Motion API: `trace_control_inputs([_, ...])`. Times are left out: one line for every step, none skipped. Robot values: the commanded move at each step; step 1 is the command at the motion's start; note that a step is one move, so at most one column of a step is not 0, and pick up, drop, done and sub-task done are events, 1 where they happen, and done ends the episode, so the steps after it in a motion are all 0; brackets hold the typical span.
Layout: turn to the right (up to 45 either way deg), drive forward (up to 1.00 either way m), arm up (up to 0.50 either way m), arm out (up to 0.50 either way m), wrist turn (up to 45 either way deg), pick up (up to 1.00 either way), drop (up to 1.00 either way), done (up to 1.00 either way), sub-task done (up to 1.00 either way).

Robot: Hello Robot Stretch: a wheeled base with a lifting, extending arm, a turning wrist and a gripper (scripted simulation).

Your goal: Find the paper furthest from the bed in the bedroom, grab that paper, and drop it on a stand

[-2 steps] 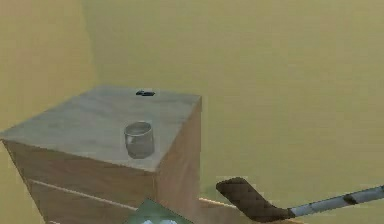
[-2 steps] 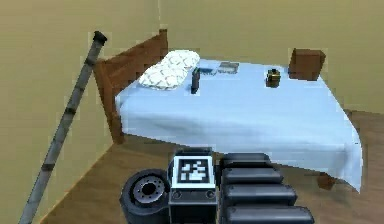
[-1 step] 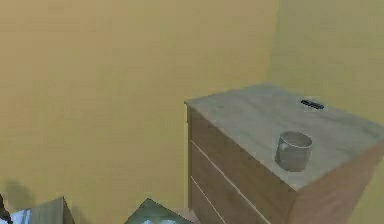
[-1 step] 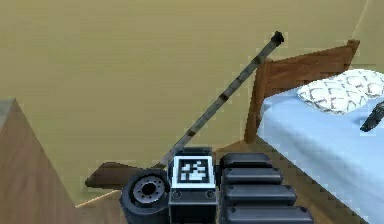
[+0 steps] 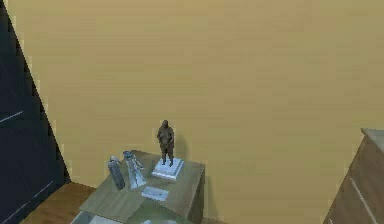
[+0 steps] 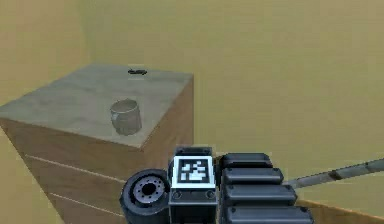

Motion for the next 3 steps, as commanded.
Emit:
trace_control_inputs([-3.0,0.0,0.0,0.0,0.0,0.0,0.0,0.0,0.0])
trace_control_inputs([45.0,0.0,0.0,0.0,0.0,0.0,0.0,0.0,0.0])
trace_control_inputs([45.0,0.0,0.0,0.0,0.0,0.0,0.0,0.0,0.0])
